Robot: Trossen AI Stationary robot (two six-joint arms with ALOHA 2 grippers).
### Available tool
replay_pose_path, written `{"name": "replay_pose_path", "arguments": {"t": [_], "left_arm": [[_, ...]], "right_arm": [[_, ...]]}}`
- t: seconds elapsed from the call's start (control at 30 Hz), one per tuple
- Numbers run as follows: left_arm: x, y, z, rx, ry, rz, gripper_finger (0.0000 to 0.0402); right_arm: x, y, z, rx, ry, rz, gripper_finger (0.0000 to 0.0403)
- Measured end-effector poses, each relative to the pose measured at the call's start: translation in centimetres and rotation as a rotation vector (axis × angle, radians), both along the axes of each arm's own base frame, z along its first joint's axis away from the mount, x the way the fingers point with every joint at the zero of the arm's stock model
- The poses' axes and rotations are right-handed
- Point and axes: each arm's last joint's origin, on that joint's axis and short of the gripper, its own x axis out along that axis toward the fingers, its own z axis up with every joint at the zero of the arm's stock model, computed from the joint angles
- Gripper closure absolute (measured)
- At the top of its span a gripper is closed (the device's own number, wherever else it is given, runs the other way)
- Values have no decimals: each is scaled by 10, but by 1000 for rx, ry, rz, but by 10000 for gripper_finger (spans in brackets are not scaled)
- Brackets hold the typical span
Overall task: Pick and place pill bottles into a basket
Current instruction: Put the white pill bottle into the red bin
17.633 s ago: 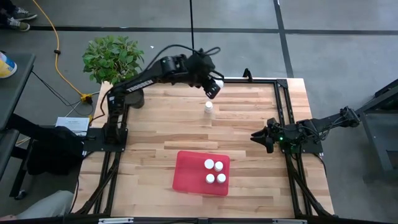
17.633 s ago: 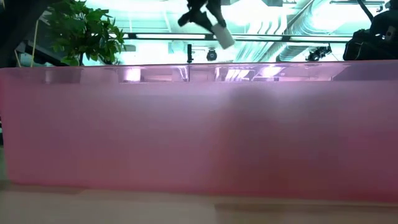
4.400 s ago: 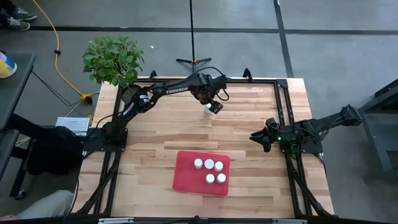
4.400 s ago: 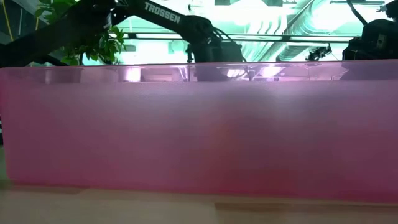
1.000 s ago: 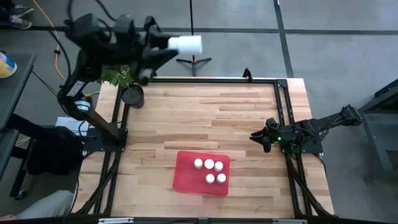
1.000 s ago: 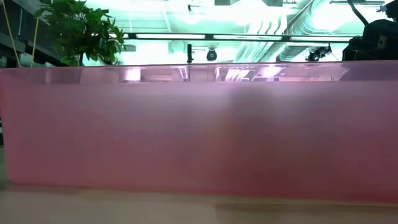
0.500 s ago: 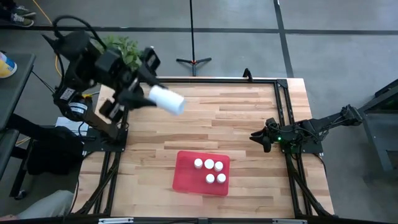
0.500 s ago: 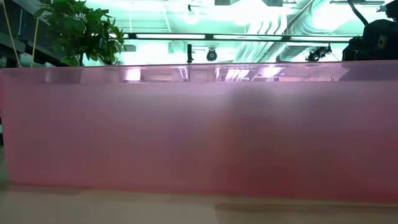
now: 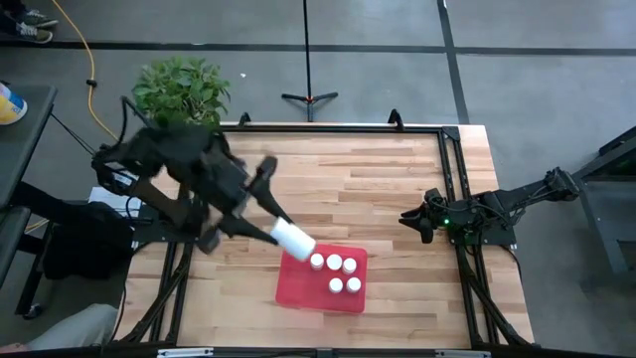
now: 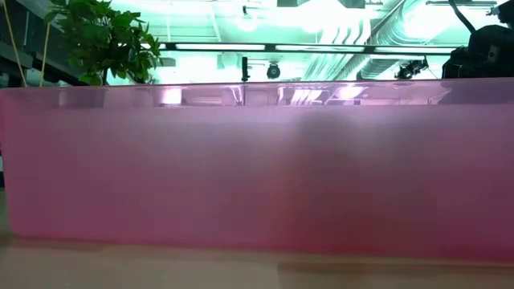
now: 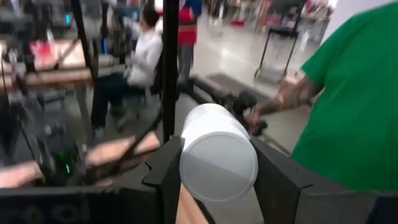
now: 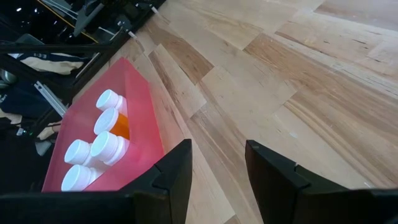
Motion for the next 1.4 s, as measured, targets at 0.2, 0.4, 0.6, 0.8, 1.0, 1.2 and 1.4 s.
{"name": "replay_pose_path", "arguments": {"t": [0.2,0.4,0.6,0.8,1.0,1.2,1.4], "left_arm": [[25,-23,-48,3,207,111,208],[44,-39,-106,-13,425,196,208],[54,-42,-165,-61,656,295,208],[57,-43,-215,-110,790,368,208],[64,-46,-246,-124,885,422,208],[77,-51,-268,-87,939,436,208],[82,-60,-284,-42,983,429,208]], "right_arm": [[0,0,0,1,-1,-1,263],[0,0,0,3,-1,-1,263],[0,0,0,1,-1,-4,263],[0,0,0,0,-1,-4,263],[0,0,0,0,-1,-5,263],[0,0,0,-1,-3,-9,263],[0,0,0,8,-3,-11,263]]}}
